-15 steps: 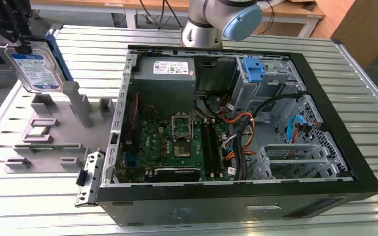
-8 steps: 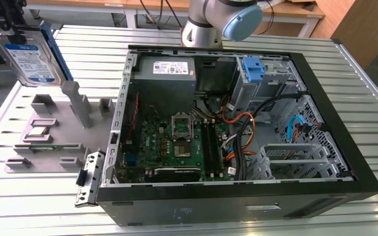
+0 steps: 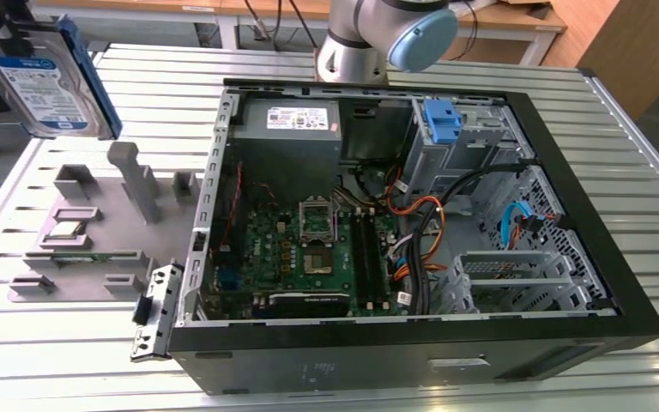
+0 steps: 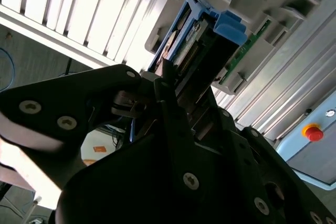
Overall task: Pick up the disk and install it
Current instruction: 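Pick up the disk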
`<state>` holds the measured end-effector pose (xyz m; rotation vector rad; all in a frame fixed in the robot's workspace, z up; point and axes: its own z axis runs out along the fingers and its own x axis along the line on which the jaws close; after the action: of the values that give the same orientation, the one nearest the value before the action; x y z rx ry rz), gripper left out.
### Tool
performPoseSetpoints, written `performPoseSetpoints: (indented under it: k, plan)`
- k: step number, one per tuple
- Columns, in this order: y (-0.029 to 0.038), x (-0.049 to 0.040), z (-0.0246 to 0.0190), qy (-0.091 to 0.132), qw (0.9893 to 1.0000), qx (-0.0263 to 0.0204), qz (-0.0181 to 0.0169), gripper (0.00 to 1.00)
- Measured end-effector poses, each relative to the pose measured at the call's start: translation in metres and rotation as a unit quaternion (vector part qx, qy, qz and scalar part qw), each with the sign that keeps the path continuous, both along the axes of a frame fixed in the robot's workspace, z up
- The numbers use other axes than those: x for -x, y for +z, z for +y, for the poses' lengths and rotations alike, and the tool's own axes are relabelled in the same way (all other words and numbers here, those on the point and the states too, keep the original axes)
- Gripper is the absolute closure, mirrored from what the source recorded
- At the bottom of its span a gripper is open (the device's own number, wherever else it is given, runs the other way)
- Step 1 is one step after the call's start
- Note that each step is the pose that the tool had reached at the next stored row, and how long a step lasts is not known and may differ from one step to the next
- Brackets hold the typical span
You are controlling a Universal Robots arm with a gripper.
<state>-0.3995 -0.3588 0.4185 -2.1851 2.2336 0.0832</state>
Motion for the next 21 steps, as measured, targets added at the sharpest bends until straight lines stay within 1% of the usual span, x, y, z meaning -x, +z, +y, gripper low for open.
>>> performPoseSetpoints:
  k: [14, 21]
  plan:
    - [0.0365, 0.0, 0.0, 0.0, 1.0, -0.0007, -0.0001, 0.65]
    - [0.0566, 0.0, 0.0, 0.0, 1.0, -0.0007, 0.0, 0.65]
